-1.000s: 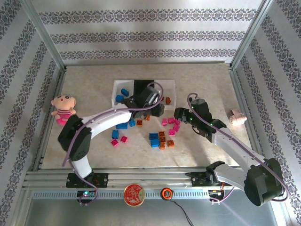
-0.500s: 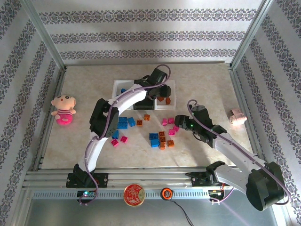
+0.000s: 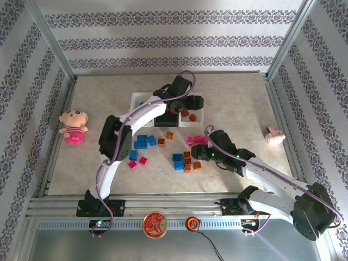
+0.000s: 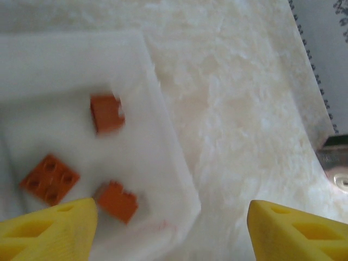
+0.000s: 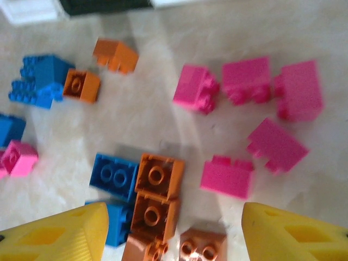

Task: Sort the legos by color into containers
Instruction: Pick up the lego from the bottom-center of the table.

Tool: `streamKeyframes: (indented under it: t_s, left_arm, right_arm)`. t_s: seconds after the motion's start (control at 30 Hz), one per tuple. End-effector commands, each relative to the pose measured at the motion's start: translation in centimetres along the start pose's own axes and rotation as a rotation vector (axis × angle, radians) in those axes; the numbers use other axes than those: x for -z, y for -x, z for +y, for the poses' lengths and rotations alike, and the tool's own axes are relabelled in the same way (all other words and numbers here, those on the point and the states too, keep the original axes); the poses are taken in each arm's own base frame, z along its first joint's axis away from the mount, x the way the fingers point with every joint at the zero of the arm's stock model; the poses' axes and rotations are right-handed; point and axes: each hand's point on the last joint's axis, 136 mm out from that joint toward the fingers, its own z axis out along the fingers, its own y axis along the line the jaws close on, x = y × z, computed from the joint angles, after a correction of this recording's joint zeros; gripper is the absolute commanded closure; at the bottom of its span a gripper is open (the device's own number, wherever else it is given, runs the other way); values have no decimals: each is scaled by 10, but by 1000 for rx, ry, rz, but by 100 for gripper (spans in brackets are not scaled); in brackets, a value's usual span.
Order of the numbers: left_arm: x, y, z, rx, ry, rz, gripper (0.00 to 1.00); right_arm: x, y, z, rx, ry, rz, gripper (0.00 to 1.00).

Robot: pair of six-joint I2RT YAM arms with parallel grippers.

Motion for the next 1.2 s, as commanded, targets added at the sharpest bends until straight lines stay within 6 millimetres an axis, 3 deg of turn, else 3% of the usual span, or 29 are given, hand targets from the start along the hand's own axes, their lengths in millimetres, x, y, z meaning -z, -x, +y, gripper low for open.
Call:
streamKeyframes:
  t_s: [0.0,0.03,0.1,0.13,0.37,0.53,0.63,0.77,1.0,1.17]
  left_arm:
    - [69,24,-34,4,-141,-149,25]
    - [83,18,-33,2,-155,-163,24]
    - [107,4,-30,-4,-167,-196,5]
    - [120,-5,-26,-5,-172,-211,0]
    - [175,-73,12,37,-141,-264,0]
    - [189,-114,38,63,-99,-242,0]
    - [196,-128,48,67,-84,-247,0]
    - [205,-137,55,66,-76,-275,0]
    - [212,-147,65,69,-55,-293,0]
    - [213,-152,69,65,-37,-279,0]
  right_arm:
    - [5,-14,-2,39,-75,51,34]
    - [6,-18,-5,45,-103,55,35]
    - [7,-27,-11,42,-140,57,36]
    - [8,-31,-14,38,-152,59,36]
    - [-2,-53,-22,36,-183,124,42]
    - [-10,-55,-18,66,-195,152,44]
    - [-15,-56,-18,75,-209,165,44]
    - [-23,-60,-22,87,-241,192,44]
    - [-33,-58,-11,116,-223,200,43]
    - [-38,-61,-22,124,-297,229,47]
